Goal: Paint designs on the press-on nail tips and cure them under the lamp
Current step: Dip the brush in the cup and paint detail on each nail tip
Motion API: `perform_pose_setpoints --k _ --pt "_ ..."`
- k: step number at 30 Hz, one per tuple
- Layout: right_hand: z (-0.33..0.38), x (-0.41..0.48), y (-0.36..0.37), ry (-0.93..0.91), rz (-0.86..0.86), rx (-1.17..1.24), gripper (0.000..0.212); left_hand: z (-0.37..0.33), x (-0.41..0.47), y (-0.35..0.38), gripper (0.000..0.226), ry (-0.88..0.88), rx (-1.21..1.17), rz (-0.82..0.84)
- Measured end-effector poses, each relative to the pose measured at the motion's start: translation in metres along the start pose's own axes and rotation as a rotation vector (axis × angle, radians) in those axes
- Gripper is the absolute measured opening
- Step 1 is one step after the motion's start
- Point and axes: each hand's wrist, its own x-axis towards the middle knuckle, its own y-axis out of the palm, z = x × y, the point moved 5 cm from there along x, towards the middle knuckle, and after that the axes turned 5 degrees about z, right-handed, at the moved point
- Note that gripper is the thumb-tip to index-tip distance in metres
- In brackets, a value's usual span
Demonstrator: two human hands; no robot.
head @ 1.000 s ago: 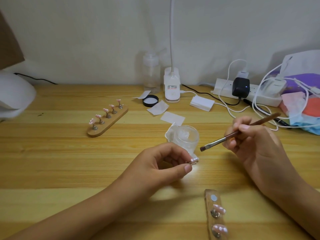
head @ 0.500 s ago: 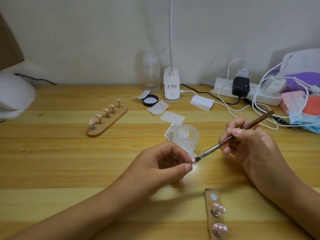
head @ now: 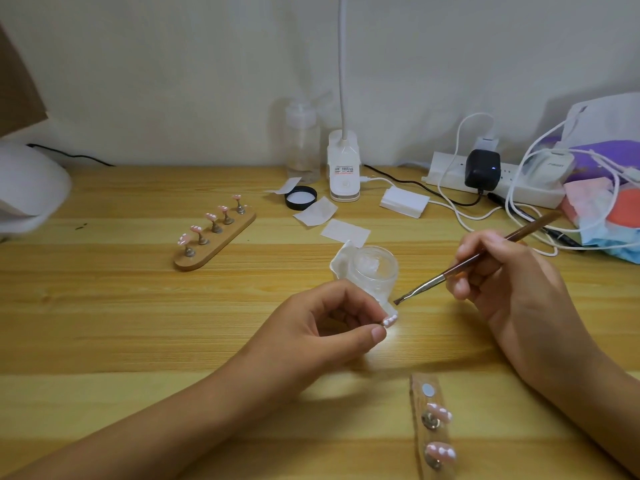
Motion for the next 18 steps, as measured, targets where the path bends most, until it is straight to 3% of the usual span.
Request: perform_pose_setpoints --k 18 --pt "-0.0019 -0.0017 0.0068 0.066 0.07 0.029 0.034 0.0002 0.0008 0.0009 0.006 0.018 -0.011 0.033"
